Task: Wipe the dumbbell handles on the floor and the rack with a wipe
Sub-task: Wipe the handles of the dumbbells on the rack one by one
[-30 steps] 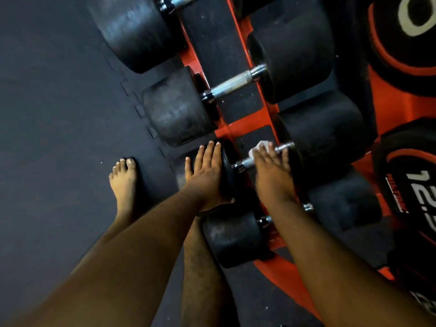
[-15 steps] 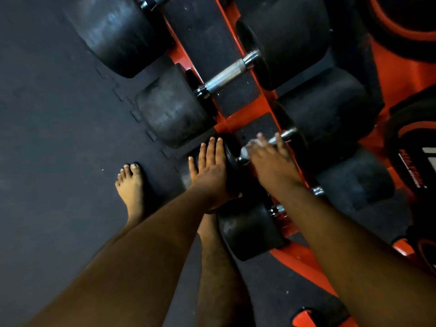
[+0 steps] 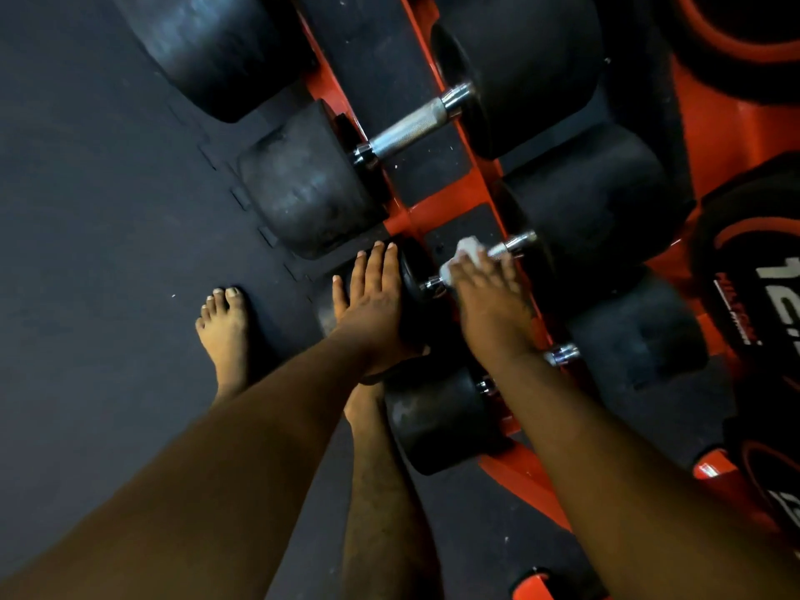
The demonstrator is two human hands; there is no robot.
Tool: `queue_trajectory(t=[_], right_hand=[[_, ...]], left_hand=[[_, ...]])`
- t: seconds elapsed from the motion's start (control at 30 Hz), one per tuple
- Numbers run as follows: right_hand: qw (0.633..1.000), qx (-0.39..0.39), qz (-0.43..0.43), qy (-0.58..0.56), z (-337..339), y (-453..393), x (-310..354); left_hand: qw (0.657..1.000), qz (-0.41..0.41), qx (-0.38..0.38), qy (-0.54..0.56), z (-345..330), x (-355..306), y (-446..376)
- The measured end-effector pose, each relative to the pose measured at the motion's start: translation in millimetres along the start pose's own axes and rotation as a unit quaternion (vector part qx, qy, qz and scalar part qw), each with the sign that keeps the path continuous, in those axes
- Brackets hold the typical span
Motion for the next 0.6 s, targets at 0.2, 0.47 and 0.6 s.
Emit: queue_trajectory(t=[0.2, 0.47, 0.6], right_hand=[[0.98, -0.04, 0.078, -0.181, 7, 5, 6], [0.474, -0.248, -0.554, -0.639, -18, 36, 8], [0.324, -0.218, -0.559, -0.731, -14, -11, 23]], left_hand=[[1.0, 0.006, 0.009, 0.0, -1, -1, 1], [1.0, 0.009, 0.005, -0.01, -1, 1, -1], [1.0, 0.009, -0.001, -0.013, -2, 1, 0]])
Point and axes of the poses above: each hand's wrist, its own y-axis away from the middle knuckle, its own z-axis out of the back of the hand, x = y × z, the point moved 3 cm from there along -y, towards the middle knuckle, and after that the axes turned 13 degrees about z, right-handed, at the moved point
